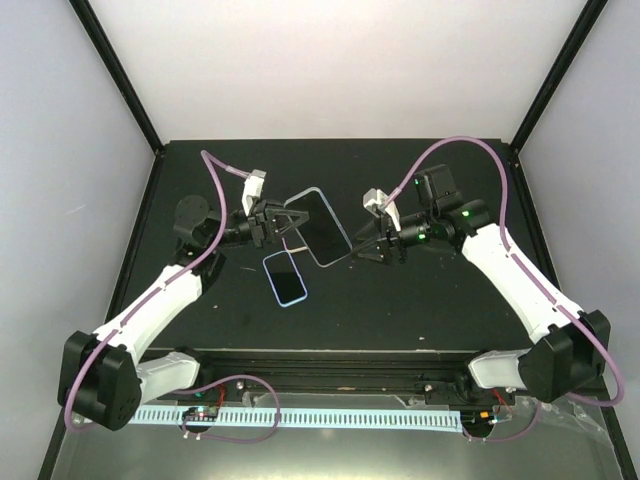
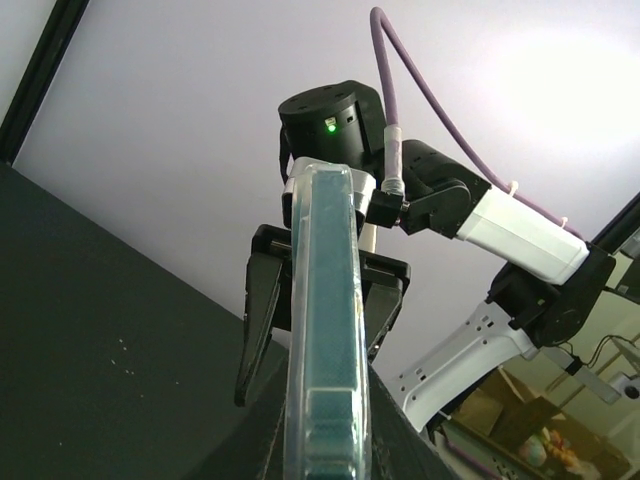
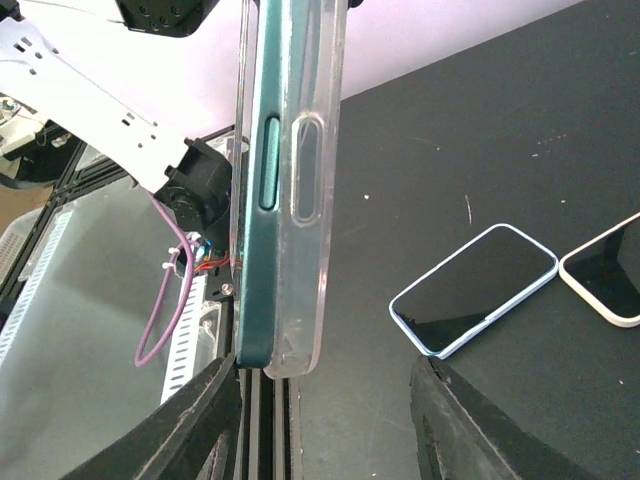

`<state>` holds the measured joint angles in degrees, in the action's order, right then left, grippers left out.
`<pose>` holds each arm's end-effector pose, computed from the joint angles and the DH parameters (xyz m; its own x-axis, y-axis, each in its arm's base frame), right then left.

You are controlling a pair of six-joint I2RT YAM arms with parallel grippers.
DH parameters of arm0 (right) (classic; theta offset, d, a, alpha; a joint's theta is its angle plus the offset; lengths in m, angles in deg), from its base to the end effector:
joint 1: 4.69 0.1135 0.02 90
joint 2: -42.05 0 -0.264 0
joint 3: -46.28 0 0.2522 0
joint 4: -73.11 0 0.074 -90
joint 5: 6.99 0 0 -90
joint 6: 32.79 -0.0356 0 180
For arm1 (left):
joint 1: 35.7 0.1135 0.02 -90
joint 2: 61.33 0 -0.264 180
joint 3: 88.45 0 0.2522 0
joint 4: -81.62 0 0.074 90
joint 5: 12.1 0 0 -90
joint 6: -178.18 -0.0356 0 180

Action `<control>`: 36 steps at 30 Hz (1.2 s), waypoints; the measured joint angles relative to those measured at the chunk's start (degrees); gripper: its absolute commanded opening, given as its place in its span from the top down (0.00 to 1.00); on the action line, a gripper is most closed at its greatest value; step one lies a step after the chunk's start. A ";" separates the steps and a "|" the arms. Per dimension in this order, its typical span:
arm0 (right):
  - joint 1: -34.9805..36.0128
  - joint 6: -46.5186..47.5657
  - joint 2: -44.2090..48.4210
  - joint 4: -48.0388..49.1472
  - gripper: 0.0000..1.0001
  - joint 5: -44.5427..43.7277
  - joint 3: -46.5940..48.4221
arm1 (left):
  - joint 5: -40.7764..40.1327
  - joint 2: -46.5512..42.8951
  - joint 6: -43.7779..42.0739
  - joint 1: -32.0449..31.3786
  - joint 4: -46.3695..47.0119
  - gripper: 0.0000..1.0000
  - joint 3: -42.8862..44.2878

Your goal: Take the phone out of the phone case

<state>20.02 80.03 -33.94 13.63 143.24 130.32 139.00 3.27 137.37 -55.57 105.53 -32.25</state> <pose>0.2260 0.1380 0.3333 -0.3835 -0.3884 -0.8379 -0.9199 0.0805 0.3837 0.2190 -0.1123 0.3395 -0.5604 -0.1864 -0.8069 0.8162 0.0409 -0.5763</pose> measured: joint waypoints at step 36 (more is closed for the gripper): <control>3.28 17.11 -1.95 -12.61 0.50 3.17 2.08 | 10.19 2.80 7.32 -0.13 8.15 0.98 0.48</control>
<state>23.30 97.15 -35.88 1.02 146.41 132.40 149.19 6.06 144.69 -55.71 113.69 -31.77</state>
